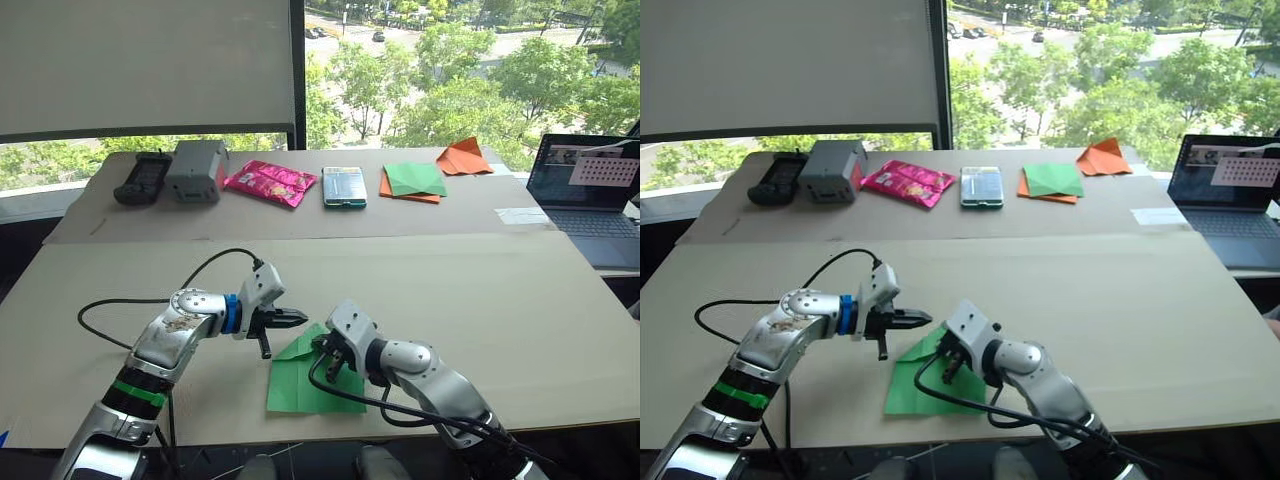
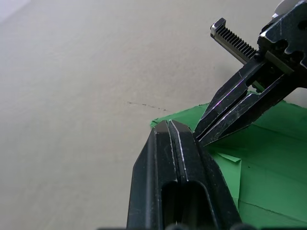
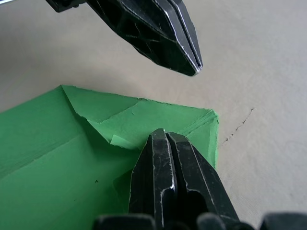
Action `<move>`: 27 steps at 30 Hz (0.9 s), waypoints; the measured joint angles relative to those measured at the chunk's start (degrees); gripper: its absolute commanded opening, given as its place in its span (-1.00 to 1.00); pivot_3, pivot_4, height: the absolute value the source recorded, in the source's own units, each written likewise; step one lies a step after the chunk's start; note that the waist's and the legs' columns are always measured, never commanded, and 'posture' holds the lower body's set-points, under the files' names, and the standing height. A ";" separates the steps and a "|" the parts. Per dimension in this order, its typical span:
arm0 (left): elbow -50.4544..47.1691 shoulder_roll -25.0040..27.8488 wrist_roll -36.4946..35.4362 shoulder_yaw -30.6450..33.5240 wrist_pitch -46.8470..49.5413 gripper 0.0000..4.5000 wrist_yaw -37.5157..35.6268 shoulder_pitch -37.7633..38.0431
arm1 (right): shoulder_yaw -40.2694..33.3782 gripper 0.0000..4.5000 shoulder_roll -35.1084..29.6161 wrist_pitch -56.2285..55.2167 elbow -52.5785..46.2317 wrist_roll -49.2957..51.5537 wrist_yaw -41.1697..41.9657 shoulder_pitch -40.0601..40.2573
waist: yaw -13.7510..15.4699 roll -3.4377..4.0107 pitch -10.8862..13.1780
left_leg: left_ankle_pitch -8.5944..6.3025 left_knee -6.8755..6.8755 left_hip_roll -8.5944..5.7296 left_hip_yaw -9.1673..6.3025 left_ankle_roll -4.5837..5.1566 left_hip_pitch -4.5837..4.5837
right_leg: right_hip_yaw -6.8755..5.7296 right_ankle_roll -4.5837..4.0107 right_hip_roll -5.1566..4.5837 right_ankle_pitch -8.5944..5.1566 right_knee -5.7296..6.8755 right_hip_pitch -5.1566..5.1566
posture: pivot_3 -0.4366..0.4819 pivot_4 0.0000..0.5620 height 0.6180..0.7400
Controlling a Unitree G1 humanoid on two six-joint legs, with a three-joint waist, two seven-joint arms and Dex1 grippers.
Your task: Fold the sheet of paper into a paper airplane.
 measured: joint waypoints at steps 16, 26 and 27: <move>5.81 -0.47 6.38 -4.08 -8.44 -0.99 -1.15 -0.40 | -0.20 -1.00 -0.16 0.05 -0.52 -0.05 -0.53 0.66 | 0.10 0.03 -0.08 | 0.00 0.07 0.00 -0.01 0.00 0.01 | 0.01 -0.02 0.00 -0.01 -0.03 0.07 | -0.05 -0.47 0.94; -3.41 5.80 5.95 -3.53 -8.43 -0.99 -4.47 6.41 | -0.11 -1.00 -0.13 0.06 -0.38 -0.05 -0.59 0.65 | 0.05 0.08 -0.16 | -0.01 0.05 0.01 -0.01 -0.01 0.06 | 0.03 -0.07 -0.01 -0.04 -0.04 0.07 | -0.05 -0.47 0.94; -4.32 6.48 5.91 -3.40 -8.44 -0.99 -4.72 7.04 | -0.10 -1.00 -0.13 0.06 -0.39 -0.05 -0.59 0.68 | 0.05 0.08 -0.16 | -0.01 0.04 0.02 -0.01 -0.01 0.07 | 0.03 -0.08 -0.01 -0.05 -0.04 0.07 | -0.05 -0.47 0.94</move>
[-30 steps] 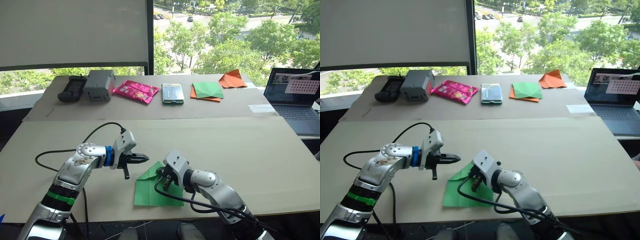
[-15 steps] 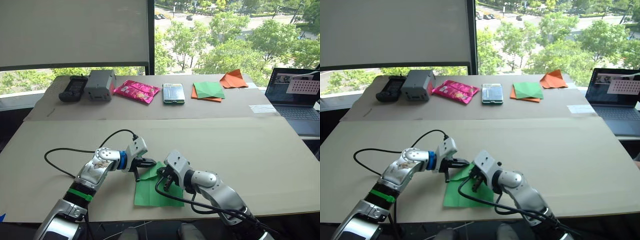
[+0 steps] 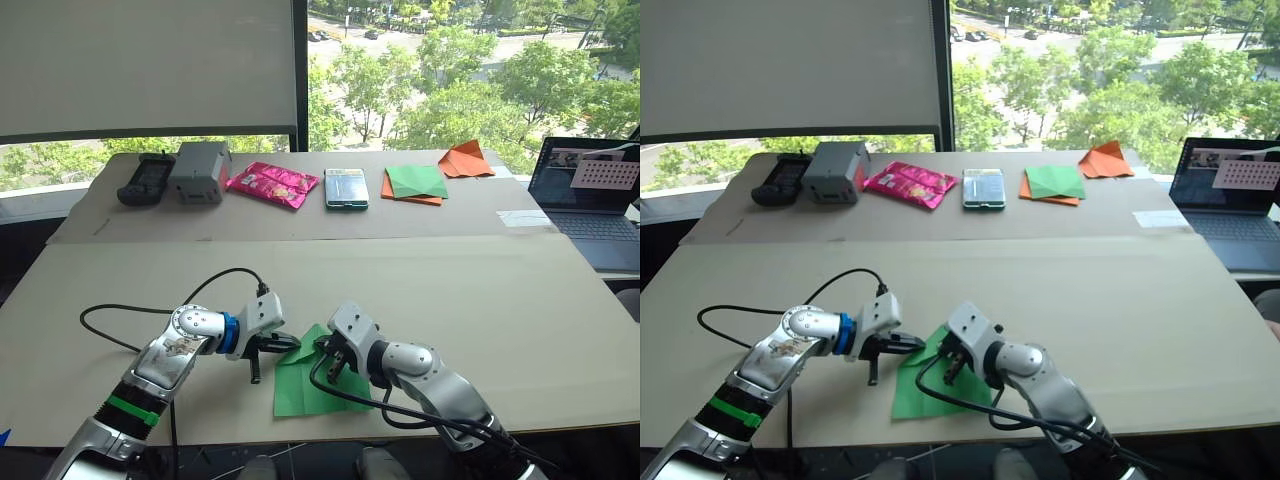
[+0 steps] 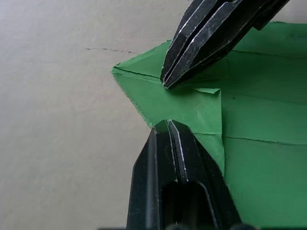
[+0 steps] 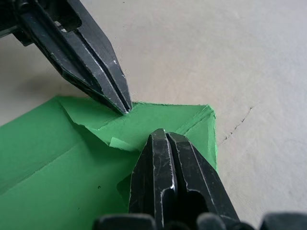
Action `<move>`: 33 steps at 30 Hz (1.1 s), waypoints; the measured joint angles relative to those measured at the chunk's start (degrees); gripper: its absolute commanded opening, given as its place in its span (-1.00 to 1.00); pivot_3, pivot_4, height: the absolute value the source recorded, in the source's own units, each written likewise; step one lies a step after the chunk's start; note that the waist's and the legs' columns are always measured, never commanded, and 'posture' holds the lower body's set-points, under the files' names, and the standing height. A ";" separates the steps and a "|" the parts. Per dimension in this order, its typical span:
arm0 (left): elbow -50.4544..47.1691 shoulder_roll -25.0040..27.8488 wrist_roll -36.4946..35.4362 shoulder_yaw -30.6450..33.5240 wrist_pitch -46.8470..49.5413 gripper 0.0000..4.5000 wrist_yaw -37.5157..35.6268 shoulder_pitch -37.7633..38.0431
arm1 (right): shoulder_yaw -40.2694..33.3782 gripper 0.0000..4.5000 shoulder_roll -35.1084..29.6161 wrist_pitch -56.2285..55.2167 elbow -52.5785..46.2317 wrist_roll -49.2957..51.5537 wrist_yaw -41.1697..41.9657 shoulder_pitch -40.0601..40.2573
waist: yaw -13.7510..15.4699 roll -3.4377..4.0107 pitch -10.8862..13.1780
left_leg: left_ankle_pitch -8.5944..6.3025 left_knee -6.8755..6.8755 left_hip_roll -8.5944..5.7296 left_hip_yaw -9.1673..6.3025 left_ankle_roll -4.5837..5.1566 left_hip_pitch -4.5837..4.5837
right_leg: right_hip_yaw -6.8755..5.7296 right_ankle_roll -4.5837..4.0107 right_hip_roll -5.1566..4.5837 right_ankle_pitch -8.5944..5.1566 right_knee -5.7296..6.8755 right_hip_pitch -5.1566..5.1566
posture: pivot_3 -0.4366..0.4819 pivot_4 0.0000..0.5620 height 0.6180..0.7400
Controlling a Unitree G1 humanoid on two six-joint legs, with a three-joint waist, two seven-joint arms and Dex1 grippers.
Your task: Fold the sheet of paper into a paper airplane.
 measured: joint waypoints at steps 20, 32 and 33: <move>-7.51 7.10 -6.33 5.84 6.59 -0.99 -2.16 7.52 | -0.05 -1.00 0.02 -0.02 0.33 0.04 0.25 -0.32 | -0.06 0.04 0.19 | -0.01 -0.11 0.04 0.01 -0.02 -0.03 | -0.02 -0.07 -0.02 -0.04 0.00 -0.18 | -0.05 -0.47 0.94; -3.35 -0.84 -11.76 6.33 10.37 -0.99 -0.59 1.16 | -0.29 -1.00 -0.26 -0.03 0.29 0.05 0.59 -0.49 | 0.22 -0.07 0.33 | 0.00 -0.09 0.02 0.02 0.00 -0.05 | -0.04 -0.05 0.00 -0.02 0.02 -0.14 | -0.05 -0.47 0.94; -2.41 -1.36 -11.00 5.41 9.67 -0.99 -0.37 1.07 | -0.28 -1.00 -0.26 -0.03 0.25 0.06 0.59 -0.54 | 0.22 -0.08 0.33 | 0.00 -0.09 0.02 0.02 0.00 -0.05 | -0.04 -0.05 0.00 -0.02 0.02 -0.14 | -0.05 -0.47 0.94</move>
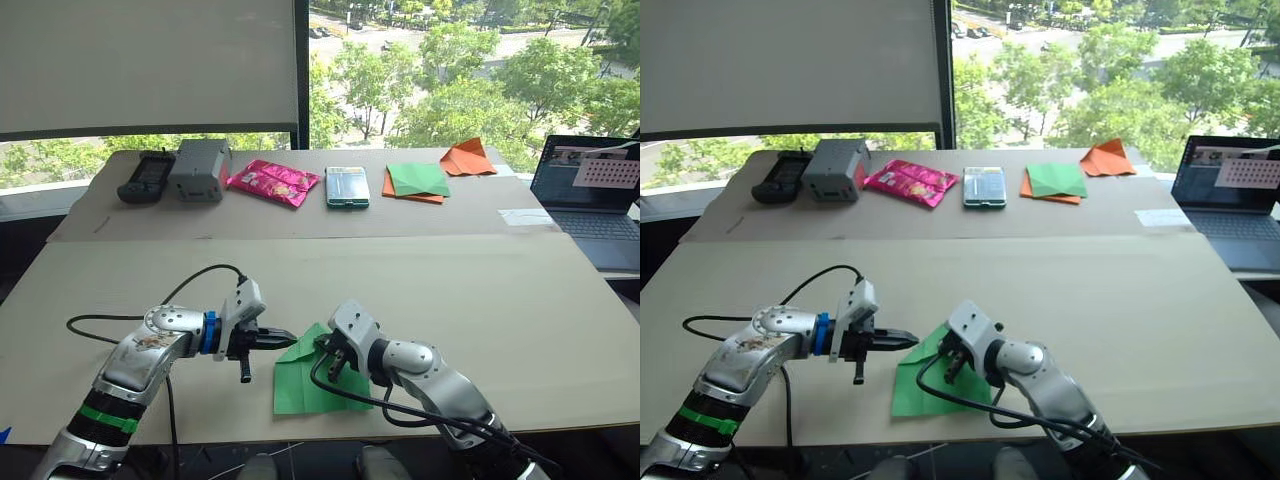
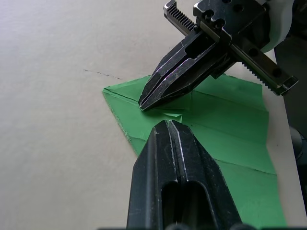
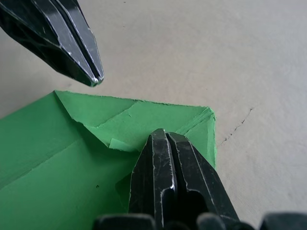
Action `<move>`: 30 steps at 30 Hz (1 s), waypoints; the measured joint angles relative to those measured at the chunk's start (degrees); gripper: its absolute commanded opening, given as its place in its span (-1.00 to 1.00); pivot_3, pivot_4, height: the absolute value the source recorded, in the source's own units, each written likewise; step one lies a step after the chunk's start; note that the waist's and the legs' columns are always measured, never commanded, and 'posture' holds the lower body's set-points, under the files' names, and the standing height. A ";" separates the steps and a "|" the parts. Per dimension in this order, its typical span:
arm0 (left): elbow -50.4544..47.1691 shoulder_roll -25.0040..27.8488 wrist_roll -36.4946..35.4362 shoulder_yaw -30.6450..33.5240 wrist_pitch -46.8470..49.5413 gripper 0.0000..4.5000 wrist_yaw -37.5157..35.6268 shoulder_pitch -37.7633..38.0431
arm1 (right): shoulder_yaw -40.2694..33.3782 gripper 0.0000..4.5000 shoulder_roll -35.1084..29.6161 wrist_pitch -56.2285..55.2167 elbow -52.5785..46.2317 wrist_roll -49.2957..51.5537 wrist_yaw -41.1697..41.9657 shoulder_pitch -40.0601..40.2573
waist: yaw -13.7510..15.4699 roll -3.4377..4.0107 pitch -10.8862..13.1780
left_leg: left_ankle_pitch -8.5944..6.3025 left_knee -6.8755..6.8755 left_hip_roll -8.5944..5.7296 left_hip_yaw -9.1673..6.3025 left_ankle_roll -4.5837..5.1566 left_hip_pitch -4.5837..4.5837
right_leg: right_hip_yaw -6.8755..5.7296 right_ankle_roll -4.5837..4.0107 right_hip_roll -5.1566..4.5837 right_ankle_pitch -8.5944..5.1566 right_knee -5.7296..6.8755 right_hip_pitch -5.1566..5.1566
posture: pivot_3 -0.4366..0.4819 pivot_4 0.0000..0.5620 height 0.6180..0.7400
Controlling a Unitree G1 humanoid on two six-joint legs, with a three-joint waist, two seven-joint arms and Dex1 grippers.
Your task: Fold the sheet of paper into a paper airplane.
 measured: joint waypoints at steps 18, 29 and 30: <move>8.90 -2.48 8.49 -6.55 -15.94 -0.99 -0.34 -1.58 | -13.85 -1.00 -7.31 7.11 -11.97 6.69 1.76 4.79 | 1.59 0.13 -0.09 | 0.00 0.09 -0.05 0.02 -0.01 -0.09 | 0.02 0.01 -0.06 0.00 -0.07 0.07 | -0.05 -0.47 0.94; 9.52 -4.42 9.36 -6.90 -15.94 -0.99 0.01 -1.95 | -18.15 -1.00 -21.02 3.09 -12.92 9.13 8.56 14.99 | 2.28 0.06 -0.05 | -0.01 0.37 -0.06 0.04 -0.02 -0.19 | 0.01 0.02 -0.11 -0.02 -0.14 0.09 | -0.05 -0.47 0.94; 9.55 -4.54 9.36 -6.95 -15.94 -0.99 0.02 -2.00 | -18.74 -1.00 -21.41 3.00 -13.34 9.65 9.06 15.76 | 2.37 0.06 -0.05 | -0.01 0.38 -0.06 0.04 -0.03 -0.21 | 0.01 0.02 -0.11 -0.02 -0.16 0.09 | -0.05 -0.47 0.94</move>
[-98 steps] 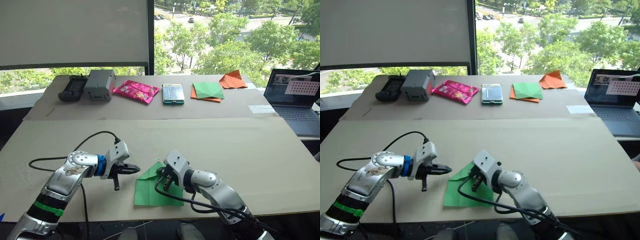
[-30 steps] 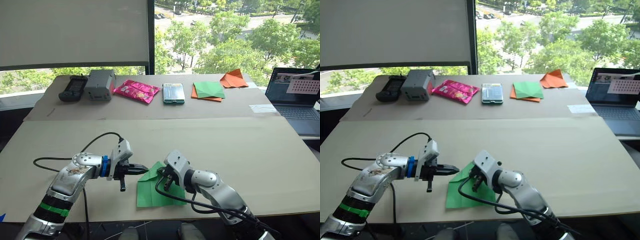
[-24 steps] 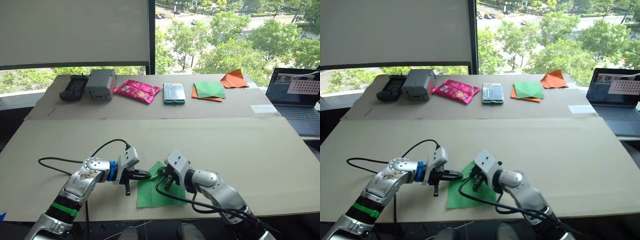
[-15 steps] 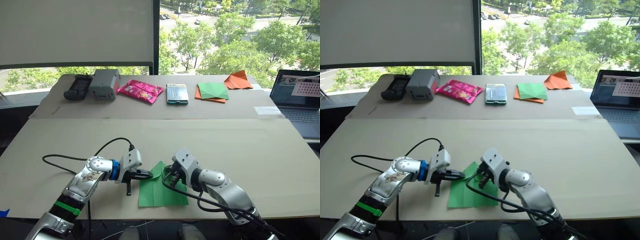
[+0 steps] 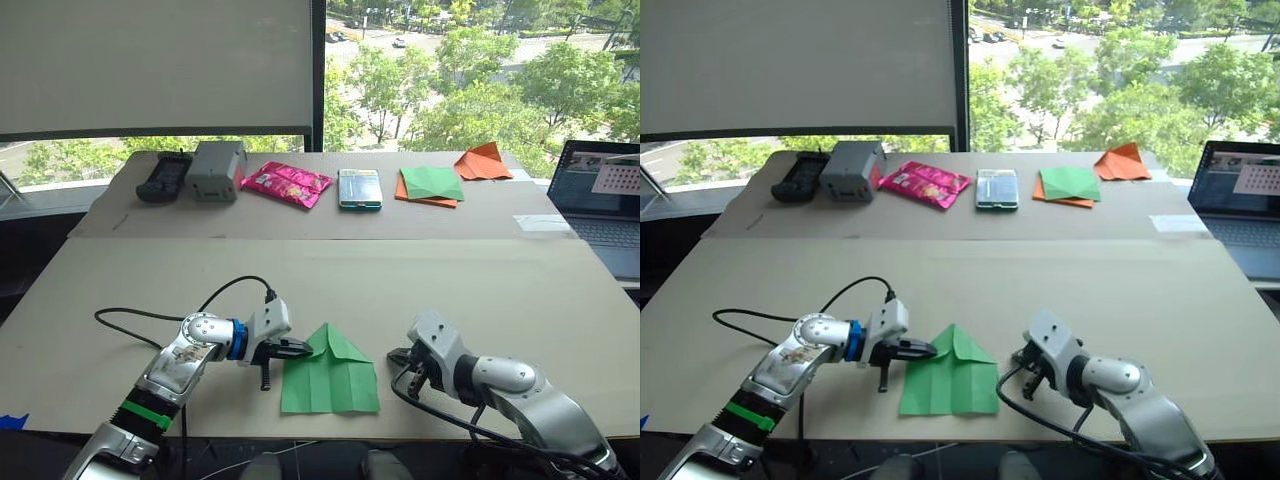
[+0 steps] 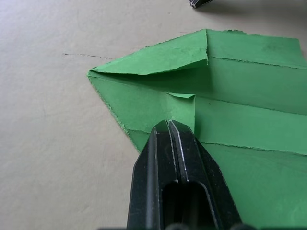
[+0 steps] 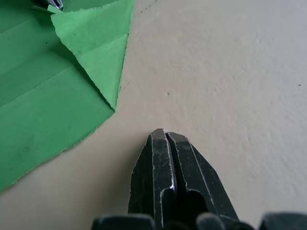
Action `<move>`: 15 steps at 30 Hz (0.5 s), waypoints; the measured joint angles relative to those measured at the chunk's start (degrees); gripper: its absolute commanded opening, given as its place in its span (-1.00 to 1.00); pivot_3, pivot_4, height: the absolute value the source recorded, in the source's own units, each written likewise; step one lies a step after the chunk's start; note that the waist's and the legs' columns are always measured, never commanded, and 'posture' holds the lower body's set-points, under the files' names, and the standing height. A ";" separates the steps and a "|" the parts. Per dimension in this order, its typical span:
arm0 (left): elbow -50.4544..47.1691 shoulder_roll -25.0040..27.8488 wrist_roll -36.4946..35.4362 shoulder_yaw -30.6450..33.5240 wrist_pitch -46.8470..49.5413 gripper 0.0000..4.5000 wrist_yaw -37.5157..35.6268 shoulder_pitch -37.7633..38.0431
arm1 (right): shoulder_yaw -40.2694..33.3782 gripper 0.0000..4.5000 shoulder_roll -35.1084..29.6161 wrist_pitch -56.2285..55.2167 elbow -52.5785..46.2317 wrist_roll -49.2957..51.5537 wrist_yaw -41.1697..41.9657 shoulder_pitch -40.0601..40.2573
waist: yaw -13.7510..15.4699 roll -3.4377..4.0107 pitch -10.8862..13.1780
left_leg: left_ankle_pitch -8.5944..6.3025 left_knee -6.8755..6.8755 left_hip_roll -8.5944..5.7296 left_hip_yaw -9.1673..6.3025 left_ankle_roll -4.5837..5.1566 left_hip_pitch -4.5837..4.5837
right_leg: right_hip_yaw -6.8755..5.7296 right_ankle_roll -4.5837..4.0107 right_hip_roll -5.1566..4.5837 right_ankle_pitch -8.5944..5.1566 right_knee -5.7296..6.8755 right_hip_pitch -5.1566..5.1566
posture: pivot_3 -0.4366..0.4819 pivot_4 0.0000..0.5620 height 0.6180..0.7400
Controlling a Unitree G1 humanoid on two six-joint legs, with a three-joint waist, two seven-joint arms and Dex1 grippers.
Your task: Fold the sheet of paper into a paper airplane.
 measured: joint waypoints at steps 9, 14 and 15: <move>0.51 -0.37 0.24 -0.36 0.02 -0.99 -0.12 -0.64 | -3.22 -1.00 -5.18 1.08 -16.09 14.43 9.53 15.73 | 0.19 -0.01 0.01 | -0.12 0.12 0.02 -0.02 -0.20 -0.20 | -0.03 0.02 0.00 -0.01 -0.03 -0.08 | -0.05 -0.47 0.94; 0.71 -0.59 0.51 -0.44 0.06 -0.99 0.26 -0.90 | 4.10 -1.00 -2.77 1.29 -16.33 11.86 4.14 13.89 | -0.12 -0.13 0.09 | -0.35 0.41 0.04 -0.03 -0.57 -0.25 | -0.08 0.02 -0.08 -0.03 -0.19 -0.15 | -0.05 -0.47 0.94; 0.69 -0.60 0.51 -0.46 0.06 -0.99 0.25 -0.89 | 4.83 -1.00 -1.33 1.29 -15.65 11.12 2.65 13.18 | -0.10 -0.13 0.09 | -0.35 0.42 0.04 -0.03 -0.57 -0.26 | -0.09 0.02 -0.08 -0.03 -0.22 -0.15 | -0.05 -0.47 0.94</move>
